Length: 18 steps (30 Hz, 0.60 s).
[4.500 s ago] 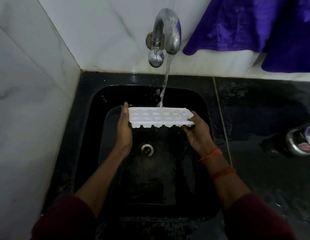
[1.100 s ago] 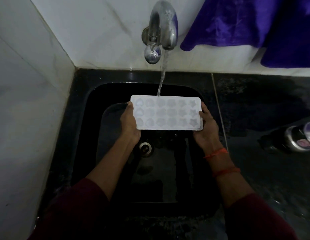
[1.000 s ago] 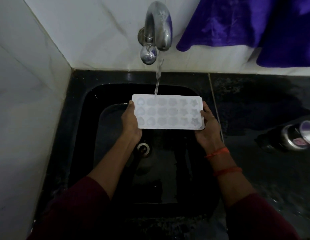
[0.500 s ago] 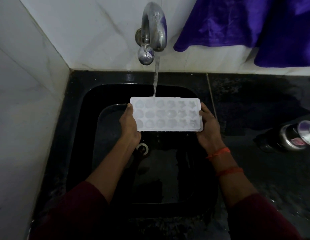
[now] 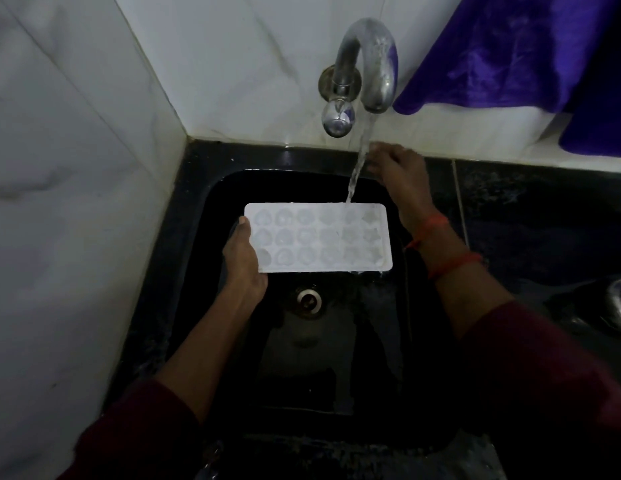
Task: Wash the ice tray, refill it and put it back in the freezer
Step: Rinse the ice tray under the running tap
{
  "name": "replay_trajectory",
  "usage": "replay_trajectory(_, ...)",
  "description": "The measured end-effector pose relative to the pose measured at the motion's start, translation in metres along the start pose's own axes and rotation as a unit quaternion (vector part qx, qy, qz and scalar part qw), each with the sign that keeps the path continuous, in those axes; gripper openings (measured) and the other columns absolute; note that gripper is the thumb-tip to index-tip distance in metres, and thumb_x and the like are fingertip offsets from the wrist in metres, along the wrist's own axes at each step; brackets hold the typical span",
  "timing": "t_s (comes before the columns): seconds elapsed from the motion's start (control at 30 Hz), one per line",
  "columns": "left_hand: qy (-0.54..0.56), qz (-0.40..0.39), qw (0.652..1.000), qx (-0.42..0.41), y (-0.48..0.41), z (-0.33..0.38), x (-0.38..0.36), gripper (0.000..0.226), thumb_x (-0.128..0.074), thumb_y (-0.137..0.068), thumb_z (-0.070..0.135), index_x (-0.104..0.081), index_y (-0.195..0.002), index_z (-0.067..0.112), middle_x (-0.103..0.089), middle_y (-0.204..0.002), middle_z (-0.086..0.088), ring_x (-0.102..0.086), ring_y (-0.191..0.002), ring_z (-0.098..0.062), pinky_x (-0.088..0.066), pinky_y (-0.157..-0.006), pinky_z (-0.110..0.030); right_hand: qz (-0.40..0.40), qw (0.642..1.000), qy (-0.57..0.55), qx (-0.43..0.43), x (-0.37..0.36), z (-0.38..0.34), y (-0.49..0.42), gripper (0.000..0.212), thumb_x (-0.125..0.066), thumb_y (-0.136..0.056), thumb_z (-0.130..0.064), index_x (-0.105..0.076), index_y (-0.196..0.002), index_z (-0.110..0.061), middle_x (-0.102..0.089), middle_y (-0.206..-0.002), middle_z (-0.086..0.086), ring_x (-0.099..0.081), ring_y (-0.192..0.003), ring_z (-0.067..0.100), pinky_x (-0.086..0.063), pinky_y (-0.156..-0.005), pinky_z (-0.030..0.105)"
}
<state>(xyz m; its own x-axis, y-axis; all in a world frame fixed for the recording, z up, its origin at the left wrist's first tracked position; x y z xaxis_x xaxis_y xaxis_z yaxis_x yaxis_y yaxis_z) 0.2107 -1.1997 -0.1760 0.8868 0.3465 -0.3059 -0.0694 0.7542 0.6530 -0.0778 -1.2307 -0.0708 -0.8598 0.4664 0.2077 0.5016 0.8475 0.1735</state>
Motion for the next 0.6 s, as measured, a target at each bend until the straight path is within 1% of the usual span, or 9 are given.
replay_trajectory(0.07,0.002,0.001,1.000,0.001,0.002,0.001,0.002,0.044,-0.049,-0.106,0.046,-0.068,-0.128,0.013,-0.077,-0.115,-0.011,-0.075,-0.102,-0.032,-0.064,-0.071,-0.045,-0.055,0.997,-0.040,-0.036,-0.023,-0.017,-0.012,0.044,-0.069,-0.087,-0.046,-0.069,-0.114,-0.011,-0.074,-0.099,0.006,-0.073,-0.089,0.017,-0.061,-0.084,0.038)
replay_trajectory(0.1,0.003,0.002,1.000,0.002,0.002,0.002,0.003,0.044,-0.049,-0.106,0.046,-0.068,-0.128,0.013,-0.077,-0.115,-0.012,-0.075,-0.101,-0.033,-0.064,-0.071,-0.044,-0.075,0.994,-0.060,-0.052,-0.034,-0.025,-0.018,0.045,-0.070,-0.090,-0.043,-0.067,-0.115,-0.006,-0.073,-0.093,0.006,-0.072,-0.081,0.016,-0.062,-0.075,0.035)
replay_trajectory(0.17,0.001,0.008,1.000,0.005,0.004,0.002,0.005,0.043,-0.050,-0.106,0.045,-0.069,-0.126,0.013,-0.077,-0.112,-0.011,-0.076,-0.100,-0.032,-0.064,-0.071,-0.044,-0.087,0.990,-0.076,-0.077,-0.049,-0.034,-0.028,0.038,-0.073,-0.089,-0.035,-0.068,-0.106,-0.002,-0.070,-0.084,0.010,-0.069,-0.067,0.017,-0.057,-0.063,0.035)
replay_trajectory(0.2,-0.002,0.010,1.000,0.007,0.004,0.002,0.005,0.042,-0.050,-0.106,0.045,-0.069,-0.125,0.012,-0.078,-0.111,-0.011,-0.076,-0.099,-0.032,-0.064,-0.071,-0.044,-0.083,0.990,-0.077,-0.087,-0.053,-0.038,-0.030,0.030,-0.073,-0.090,-0.030,-0.067,-0.099,-0.002,-0.071,-0.086,0.014,-0.071,-0.068,0.020,-0.058,-0.062,0.037)
replay_trajectory(0.23,-0.002,0.011,1.000,0.010,0.004,0.001,0.005,0.042,-0.050,-0.106,0.045,-0.069,-0.124,0.012,-0.078,-0.111,-0.011,-0.076,-0.099,-0.032,-0.064,-0.071,-0.044,-0.075,0.989,-0.083,-0.094,-0.056,-0.037,-0.034,0.024,-0.073,-0.091,-0.026,-0.066,-0.093,-0.003,-0.072,-0.091,0.018,-0.073,-0.073,0.024,-0.061,-0.067,0.040)
replay_trajectory(0.3,0.000,0.012,1.000,0.015,0.004,-0.001,0.006,0.042,-0.051,-0.105,0.045,-0.070,-0.122,0.012,-0.078,-0.110,-0.011,-0.076,-0.098,-0.031,-0.064,-0.073,-0.044,-0.060,0.989,-0.084,-0.102,-0.057,-0.040,-0.032,0.021,-0.074,-0.091,-0.023,-0.066,-0.087,-0.004,-0.072,-0.097,0.022,-0.074,-0.081,0.029,-0.062,-0.079,0.043)
replay_trajectory(0.4,-0.003,0.014,1.000,0.012,0.002,-0.001,0.008,0.043,-0.052,-0.105,0.046,-0.070,-0.122,0.012,-0.078,-0.112,-0.012,-0.076,-0.100,-0.033,-0.063,-0.082,-0.050,-0.086,0.978,-0.147,-0.119,-0.061,-0.045,-0.023,0.014,-0.068,-0.095,-0.017,-0.063,-0.088,-0.006,-0.067,-0.099,0.022,-0.067,-0.085,0.029,-0.058,-0.089,0.039)
replay_trajectory(0.5,-0.006,0.015,1.000,0.007,0.001,-0.001,0.009,0.044,-0.052,-0.104,0.047,-0.069,-0.125,0.012,-0.077,-0.114,-0.012,-0.075,-0.104,-0.034,-0.062,-0.084,-0.052,-0.118,0.957,-0.218,-0.148,-0.066,-0.038,-0.020,0.018,-0.059,-0.100,-0.022,-0.061,-0.099,-0.005,-0.068,-0.101,0.018,-0.069,-0.090,0.026,-0.058,-0.086,0.035)
replay_trajectory(0.6,-0.002,0.016,1.000,0.006,0.002,-0.001,0.009,0.044,-0.052,-0.105,0.046,-0.069,-0.125,0.011,-0.077,-0.114,-0.013,-0.075,-0.102,-0.033,-0.064,-0.076,-0.047,-0.139,0.935,-0.282,-0.166,-0.071,-0.032,-0.020,0.023,-0.051,-0.105,-0.025,-0.061,-0.106,-0.005,-0.068,-0.104,0.016,-0.069,-0.089,0.024,-0.059,-0.080,0.033)
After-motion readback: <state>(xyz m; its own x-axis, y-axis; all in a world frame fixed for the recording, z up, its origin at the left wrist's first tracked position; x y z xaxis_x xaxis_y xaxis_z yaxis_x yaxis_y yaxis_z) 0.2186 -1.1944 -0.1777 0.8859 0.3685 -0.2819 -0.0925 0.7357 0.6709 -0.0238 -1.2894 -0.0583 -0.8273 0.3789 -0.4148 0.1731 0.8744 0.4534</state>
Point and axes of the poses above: each hand's wrist, its own y-axis away from the middle knuckle, its own x-axis out of the back of the hand, z = x × y, the point moved 8 cm from there along -y, towards the middle knuckle
